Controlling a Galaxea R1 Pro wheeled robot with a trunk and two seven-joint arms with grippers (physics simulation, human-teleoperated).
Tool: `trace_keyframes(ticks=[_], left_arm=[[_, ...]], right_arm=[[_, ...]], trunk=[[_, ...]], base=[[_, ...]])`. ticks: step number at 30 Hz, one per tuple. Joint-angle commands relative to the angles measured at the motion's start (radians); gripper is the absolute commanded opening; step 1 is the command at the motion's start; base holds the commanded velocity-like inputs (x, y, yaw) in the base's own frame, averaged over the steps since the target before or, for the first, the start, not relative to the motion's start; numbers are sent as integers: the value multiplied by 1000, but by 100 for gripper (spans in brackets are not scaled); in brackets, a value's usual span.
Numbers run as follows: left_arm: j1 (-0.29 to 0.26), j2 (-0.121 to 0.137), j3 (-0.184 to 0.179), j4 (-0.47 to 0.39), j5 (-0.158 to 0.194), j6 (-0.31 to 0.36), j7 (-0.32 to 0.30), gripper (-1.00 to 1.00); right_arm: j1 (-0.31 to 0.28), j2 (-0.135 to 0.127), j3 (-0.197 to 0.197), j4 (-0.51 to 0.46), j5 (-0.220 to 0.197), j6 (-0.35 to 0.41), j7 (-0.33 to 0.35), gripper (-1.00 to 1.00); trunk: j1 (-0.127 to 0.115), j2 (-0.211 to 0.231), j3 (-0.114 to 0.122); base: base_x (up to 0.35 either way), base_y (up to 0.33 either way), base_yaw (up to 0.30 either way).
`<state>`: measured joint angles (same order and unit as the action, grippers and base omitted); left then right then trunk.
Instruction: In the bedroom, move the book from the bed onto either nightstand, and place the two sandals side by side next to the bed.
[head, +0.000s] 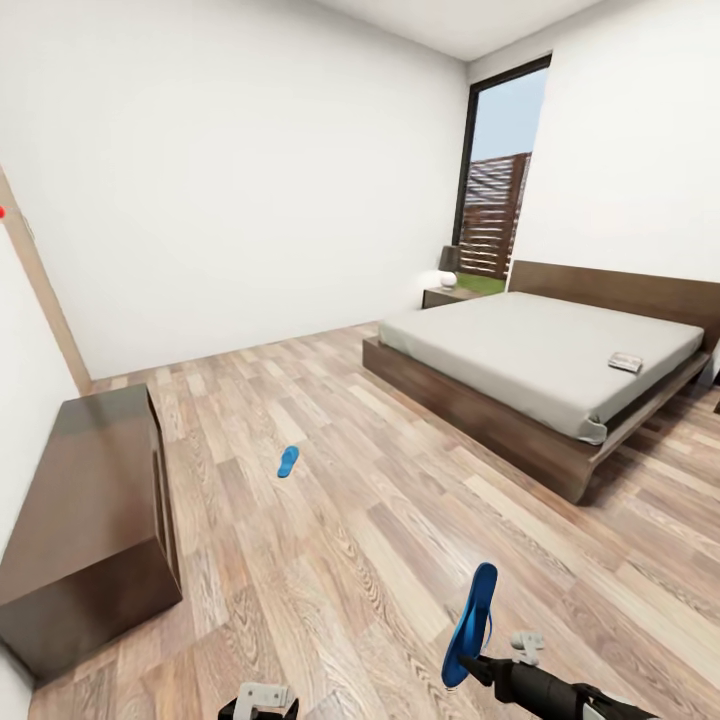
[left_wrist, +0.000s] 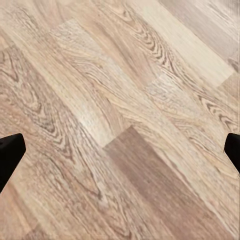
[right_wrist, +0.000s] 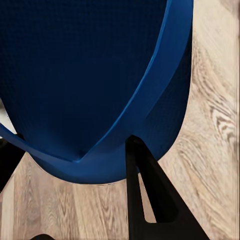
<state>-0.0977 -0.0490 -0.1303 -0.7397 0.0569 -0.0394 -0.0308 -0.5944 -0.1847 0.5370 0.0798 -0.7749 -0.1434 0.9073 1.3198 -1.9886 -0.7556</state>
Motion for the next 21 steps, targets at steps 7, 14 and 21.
trace_keyframes(ticks=[7, 14, 21], left_arm=[[0, 0, 0, 0, 6, -3, -3, 100], [0, 0, 0, 1, 7, -2, -3, 100], [0, 0, 0, 2, 7, -3, -3, 100]], right_arm=[[-2, 1, 7, 3, -7, -7, 4, -100], [-1, 1, 7, 3, -6, -7, 4, -100], [-1, 1, 7, 3, -6, -7, 4, -100]], trunk=[[0, 0, -1], [0, 0, -1], [0, 0, -1]], base=[[263, -175, 0], [261, -179, 0], [261, -179, 0]])
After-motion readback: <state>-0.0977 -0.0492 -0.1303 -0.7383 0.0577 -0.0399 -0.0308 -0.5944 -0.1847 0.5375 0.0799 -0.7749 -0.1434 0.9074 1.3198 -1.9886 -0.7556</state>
